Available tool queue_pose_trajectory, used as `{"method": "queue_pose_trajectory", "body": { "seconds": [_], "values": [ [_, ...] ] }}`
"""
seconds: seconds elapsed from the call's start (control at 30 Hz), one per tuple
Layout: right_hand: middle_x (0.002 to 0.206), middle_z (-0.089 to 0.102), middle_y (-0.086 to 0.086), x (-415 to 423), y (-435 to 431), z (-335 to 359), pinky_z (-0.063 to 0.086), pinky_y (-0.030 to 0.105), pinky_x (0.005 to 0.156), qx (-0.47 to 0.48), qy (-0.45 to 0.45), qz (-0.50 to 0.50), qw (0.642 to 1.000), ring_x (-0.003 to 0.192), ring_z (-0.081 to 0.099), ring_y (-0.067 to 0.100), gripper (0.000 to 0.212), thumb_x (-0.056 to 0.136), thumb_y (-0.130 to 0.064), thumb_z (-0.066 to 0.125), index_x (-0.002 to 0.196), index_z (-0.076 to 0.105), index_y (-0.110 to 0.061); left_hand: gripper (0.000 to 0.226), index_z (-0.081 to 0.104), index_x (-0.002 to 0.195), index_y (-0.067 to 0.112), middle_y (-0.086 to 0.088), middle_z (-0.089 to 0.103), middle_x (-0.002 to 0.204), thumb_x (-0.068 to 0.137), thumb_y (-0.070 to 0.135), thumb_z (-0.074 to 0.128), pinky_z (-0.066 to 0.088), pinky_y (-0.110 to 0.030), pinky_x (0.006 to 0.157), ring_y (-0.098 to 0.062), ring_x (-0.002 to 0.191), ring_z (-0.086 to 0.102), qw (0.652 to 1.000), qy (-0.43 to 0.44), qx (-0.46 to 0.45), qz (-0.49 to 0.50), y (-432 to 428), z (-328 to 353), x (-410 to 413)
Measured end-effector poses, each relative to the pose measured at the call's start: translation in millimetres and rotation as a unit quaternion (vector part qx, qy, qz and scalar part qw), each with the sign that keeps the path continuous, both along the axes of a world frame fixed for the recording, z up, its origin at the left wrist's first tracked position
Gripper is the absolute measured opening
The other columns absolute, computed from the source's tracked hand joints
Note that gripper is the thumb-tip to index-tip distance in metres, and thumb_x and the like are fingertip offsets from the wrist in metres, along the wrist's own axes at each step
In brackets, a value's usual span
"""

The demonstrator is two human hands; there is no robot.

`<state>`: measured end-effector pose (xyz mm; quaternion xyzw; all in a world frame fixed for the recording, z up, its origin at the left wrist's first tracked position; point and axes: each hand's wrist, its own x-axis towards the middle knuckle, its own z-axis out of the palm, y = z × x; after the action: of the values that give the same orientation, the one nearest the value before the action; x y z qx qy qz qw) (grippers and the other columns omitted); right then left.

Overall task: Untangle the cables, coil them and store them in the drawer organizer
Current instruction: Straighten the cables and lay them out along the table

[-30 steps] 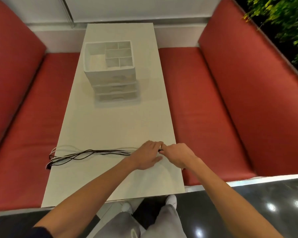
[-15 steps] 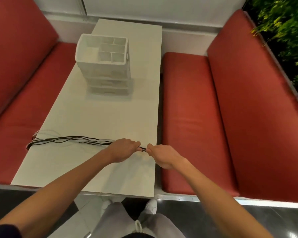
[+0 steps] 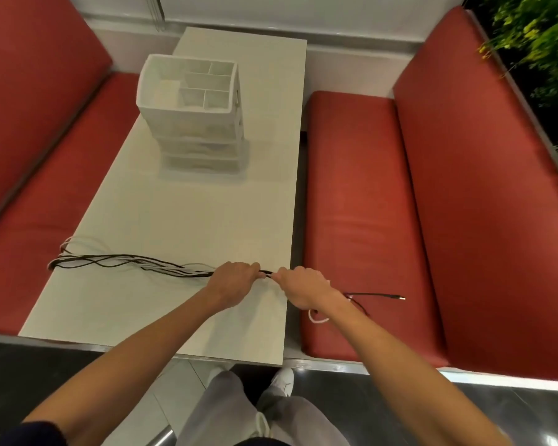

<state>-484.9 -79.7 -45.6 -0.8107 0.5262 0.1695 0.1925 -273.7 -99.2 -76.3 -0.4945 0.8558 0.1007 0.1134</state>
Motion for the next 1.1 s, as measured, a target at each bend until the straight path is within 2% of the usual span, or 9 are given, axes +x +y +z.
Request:
{"method": "queue_pose_trajectory", "body": {
  "seconds": [0.07, 0.17, 0.33, 0.5, 0.6, 0.7, 0.87, 1.0, 1.1],
  "values": [
    [0.112, 0.069, 0.016, -19, 3, -5, 0.051, 0.049, 0.077, 0.015, -0.052, -0.017, 0.998, 0.101, 0.067, 0.044, 0.021, 0.114, -0.024, 0.034, 0.128, 0.048, -0.015, 0.039, 0.055, 0.115, 0.016, -0.008, 0.075, 0.104, 0.115, 0.044, 0.027, 0.036, -0.038, 0.066, -0.033, 0.088, 0.07, 0.999, 0.026, -0.011, -0.017, -1, 1, -3],
    [0.106, 0.072, 0.012, -30, 7, -16, 0.043, 0.047, 0.066, -0.035, -0.074, -0.016, 0.997, 0.092, 0.069, 0.044, 0.038, 0.118, -0.043, 0.023, 0.122, 0.047, -0.014, 0.039, 0.054, 0.116, 0.016, -0.009, 0.075, 0.105, 0.115, 0.045, 0.027, 0.039, -0.038, 0.067, -0.034, 0.088, 0.071, 0.999, 0.027, -0.013, -0.026, -2, -2, -11],
    [0.089, 0.079, 0.006, -16, 12, -27, 0.041, 0.041, 0.052, -0.122, 0.043, 0.041, 0.991, 0.074, 0.077, 0.037, 0.025, 0.116, -0.033, 0.043, 0.119, 0.058, -0.013, 0.038, 0.055, 0.117, 0.016, -0.009, 0.075, 0.107, 0.115, 0.043, 0.028, 0.039, -0.038, 0.069, -0.033, 0.092, 0.071, 1.0, -0.003, -0.012, -0.028, -2, -11, -14],
    [0.118, 0.075, 0.009, 3, 11, -24, 0.041, 0.038, 0.069, -0.088, 0.096, 0.03, 0.991, 0.103, 0.076, 0.034, 0.022, 0.111, -0.01, 0.044, 0.128, 0.058, -0.009, 0.036, 0.053, 0.121, 0.017, -0.008, 0.073, 0.113, 0.116, 0.041, 0.027, 0.037, -0.036, 0.073, -0.031, 0.097, 0.069, 1.0, -0.008, 0.001, -0.019, 0, -19, -19],
    [0.117, 0.073, 0.013, -16, 8, -26, 0.04, 0.041, 0.072, -0.077, 0.066, 0.021, 0.995, 0.104, 0.073, 0.04, 0.029, 0.117, -0.032, 0.039, 0.133, 0.052, -0.012, 0.035, 0.052, 0.121, 0.018, -0.007, 0.073, 0.113, 0.116, 0.042, 0.027, 0.035, -0.034, 0.073, -0.029, 0.096, 0.068, 1.0, 0.011, 0.007, -0.013, 0, -23, -16],
    [0.113, 0.071, 0.019, -46, 12, -34, 0.046, 0.047, 0.075, 0.034, -0.025, -0.059, 0.997, 0.102, 0.068, 0.047, 0.043, 0.116, -0.051, 0.026, 0.118, 0.053, -0.017, 0.035, 0.052, 0.121, 0.019, -0.006, 0.072, 0.112, 0.116, 0.042, 0.027, 0.036, -0.033, 0.072, -0.029, 0.095, 0.067, 1.0, 0.022, 0.003, -0.005, 2, -25, -15],
    [0.088, 0.065, 0.001, -91, 18, -44, 0.054, 0.054, 0.086, 0.111, -0.139, -0.115, 0.977, 0.085, 0.063, 0.032, 0.045, 0.112, -0.057, 0.02, 0.093, 0.046, -0.026, 0.037, 0.052, 0.119, 0.017, -0.008, 0.072, 0.11, 0.115, 0.043, 0.026, 0.036, -0.036, 0.07, -0.032, 0.093, 0.067, 0.999, 0.036, 0.018, 0.004, 2, -25, -18],
    [0.102, 0.07, 0.006, -93, 21, -29, 0.053, 0.052, 0.088, 0.113, -0.102, -0.079, 0.985, 0.095, 0.064, 0.035, 0.033, 0.115, -0.045, 0.028, 0.102, 0.05, -0.024, 0.036, 0.051, 0.118, 0.017, -0.009, 0.073, 0.109, 0.115, 0.043, 0.027, 0.037, -0.037, 0.069, -0.032, 0.091, 0.067, 0.999, 0.044, 0.021, 0.005, 2, -27, -18],
    [0.11, 0.074, 0.016, -85, 21, -26, 0.052, 0.047, 0.08, 0.01, -0.01, -0.024, 1.0, 0.101, 0.072, 0.045, 0.03, 0.118, -0.038, 0.033, 0.12, 0.054, -0.017, 0.036, 0.052, 0.117, 0.017, -0.009, 0.073, 0.11, 0.115, 0.044, 0.028, 0.037, -0.037, 0.069, -0.034, 0.092, 0.067, 0.999, 0.047, 0.018, 0.008, 2, -29, -17]
  ]
}}
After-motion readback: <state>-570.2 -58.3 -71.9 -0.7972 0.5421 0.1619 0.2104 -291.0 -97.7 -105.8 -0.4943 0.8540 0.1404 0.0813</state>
